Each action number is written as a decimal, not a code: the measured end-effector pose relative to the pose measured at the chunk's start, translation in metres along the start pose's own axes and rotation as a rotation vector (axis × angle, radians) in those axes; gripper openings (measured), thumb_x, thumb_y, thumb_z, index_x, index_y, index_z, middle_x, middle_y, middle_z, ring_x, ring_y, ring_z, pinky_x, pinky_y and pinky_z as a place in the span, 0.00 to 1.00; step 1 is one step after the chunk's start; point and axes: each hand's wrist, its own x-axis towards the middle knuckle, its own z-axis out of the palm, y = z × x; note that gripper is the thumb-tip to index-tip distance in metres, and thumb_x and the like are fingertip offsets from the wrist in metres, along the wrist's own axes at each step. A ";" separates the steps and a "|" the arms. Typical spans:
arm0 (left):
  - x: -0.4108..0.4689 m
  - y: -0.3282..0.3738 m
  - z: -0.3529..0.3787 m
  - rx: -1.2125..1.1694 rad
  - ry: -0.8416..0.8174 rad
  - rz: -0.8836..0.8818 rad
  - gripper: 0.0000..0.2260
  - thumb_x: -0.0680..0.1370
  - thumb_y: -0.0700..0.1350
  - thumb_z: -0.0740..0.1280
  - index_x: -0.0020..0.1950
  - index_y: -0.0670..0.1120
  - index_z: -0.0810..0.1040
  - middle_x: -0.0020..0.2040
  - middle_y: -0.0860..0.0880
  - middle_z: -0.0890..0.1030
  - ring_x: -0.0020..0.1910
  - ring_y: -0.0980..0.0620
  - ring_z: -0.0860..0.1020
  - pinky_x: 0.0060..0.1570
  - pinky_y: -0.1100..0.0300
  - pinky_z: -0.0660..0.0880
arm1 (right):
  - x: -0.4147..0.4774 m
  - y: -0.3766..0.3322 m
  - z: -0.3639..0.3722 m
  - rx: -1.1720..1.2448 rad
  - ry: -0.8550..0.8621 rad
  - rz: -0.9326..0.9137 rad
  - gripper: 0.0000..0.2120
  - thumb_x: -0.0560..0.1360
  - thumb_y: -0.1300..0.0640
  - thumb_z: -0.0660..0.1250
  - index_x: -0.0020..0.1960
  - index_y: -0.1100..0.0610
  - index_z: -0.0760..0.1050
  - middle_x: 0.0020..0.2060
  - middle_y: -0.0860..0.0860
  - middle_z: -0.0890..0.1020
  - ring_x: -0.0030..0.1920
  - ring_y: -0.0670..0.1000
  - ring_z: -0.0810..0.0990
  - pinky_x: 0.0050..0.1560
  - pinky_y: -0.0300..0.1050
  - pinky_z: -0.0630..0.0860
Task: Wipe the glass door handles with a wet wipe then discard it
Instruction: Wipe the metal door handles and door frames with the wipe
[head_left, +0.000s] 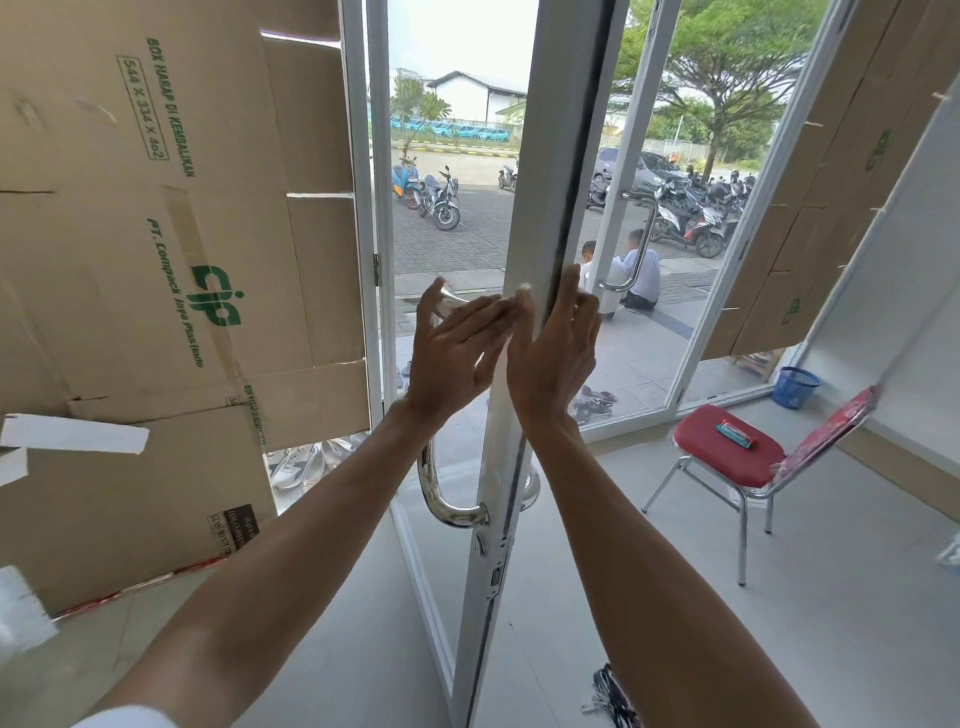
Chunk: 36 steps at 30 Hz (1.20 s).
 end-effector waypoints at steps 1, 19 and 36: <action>0.003 -0.003 0.000 -0.011 0.027 -0.038 0.08 0.79 0.42 0.70 0.56 0.48 0.86 0.56 0.53 0.85 0.58 0.54 0.82 0.69 0.36 0.64 | 0.001 0.000 0.000 0.003 0.002 -0.005 0.26 0.79 0.45 0.62 0.71 0.59 0.69 0.53 0.57 0.77 0.53 0.56 0.77 0.40 0.45 0.76; 0.009 -0.023 0.002 -0.267 -0.102 -0.168 0.07 0.77 0.45 0.73 0.54 0.49 0.86 0.55 0.53 0.85 0.59 0.56 0.81 0.71 0.40 0.63 | 0.004 0.008 0.003 0.011 0.034 -0.029 0.26 0.78 0.46 0.65 0.70 0.61 0.70 0.54 0.58 0.78 0.54 0.55 0.78 0.43 0.45 0.77; -0.070 -0.057 0.019 -0.373 -0.049 -0.987 0.18 0.80 0.55 0.63 0.57 0.44 0.85 0.35 0.38 0.84 0.24 0.66 0.67 0.28 0.67 0.62 | 0.004 0.011 0.008 0.022 0.060 -0.016 0.26 0.78 0.47 0.65 0.71 0.61 0.69 0.55 0.57 0.78 0.56 0.55 0.77 0.44 0.48 0.78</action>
